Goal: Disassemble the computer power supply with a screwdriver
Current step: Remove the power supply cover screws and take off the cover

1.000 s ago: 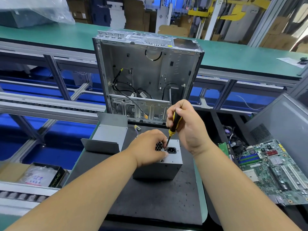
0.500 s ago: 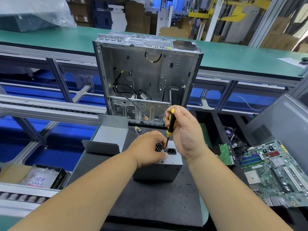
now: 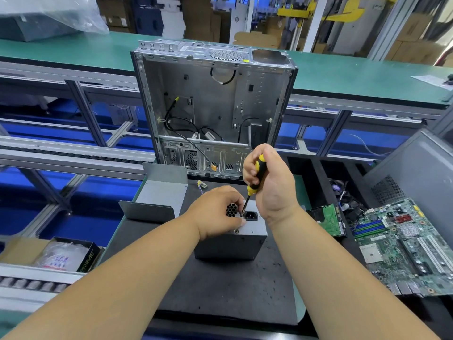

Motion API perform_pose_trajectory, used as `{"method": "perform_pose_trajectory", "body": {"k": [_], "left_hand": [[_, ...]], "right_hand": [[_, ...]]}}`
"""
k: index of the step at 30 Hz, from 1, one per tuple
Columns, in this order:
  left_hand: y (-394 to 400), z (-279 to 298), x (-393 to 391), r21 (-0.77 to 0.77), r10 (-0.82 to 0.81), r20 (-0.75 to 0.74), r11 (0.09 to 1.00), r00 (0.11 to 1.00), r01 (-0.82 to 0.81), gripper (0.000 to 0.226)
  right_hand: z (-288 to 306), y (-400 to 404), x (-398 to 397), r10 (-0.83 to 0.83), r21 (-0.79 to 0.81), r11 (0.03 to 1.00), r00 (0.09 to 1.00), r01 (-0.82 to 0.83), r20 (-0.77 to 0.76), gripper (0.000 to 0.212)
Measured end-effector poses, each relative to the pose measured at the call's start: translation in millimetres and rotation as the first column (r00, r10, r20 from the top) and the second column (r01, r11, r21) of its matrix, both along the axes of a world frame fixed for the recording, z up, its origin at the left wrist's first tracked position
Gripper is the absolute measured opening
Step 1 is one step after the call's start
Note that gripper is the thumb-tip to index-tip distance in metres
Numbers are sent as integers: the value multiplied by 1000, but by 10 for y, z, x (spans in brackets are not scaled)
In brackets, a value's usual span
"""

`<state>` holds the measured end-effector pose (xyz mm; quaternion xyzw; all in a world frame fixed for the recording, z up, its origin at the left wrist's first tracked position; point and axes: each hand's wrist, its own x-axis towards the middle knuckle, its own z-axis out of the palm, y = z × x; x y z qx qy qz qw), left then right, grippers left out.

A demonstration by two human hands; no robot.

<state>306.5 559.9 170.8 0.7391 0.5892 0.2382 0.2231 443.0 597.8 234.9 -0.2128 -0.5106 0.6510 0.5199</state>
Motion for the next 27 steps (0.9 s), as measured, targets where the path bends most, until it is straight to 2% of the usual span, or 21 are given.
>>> {"method": "perform_pose_trajectory", "body": {"k": [3,8,13,23,27], "left_hand": [[2,-1,4,3,8,-2,1000,1000,-8,28],[-4,-4,10,19,12,-21,1000,1000,-12,20],[-5,-2,1,22,12,-23,1000,1000,-11,18],[13,-29,-22,-3,13,-3,1000,1000,-13,17],[17,-30,-19,4,13,-10,1000,1000,-13,16]], "right_hand": [[31,-12,-45,45,14,999,998,-45,38,25],[49,45,-57,105,-49,993,994,-104,16,23],[20,71,-7,100,-20,995,989,-98,109,24],[93,55,60,-42,-127,990,980,68,196,29],[66,-7,-25,-95,-88,989,973,116,212,32]]}}
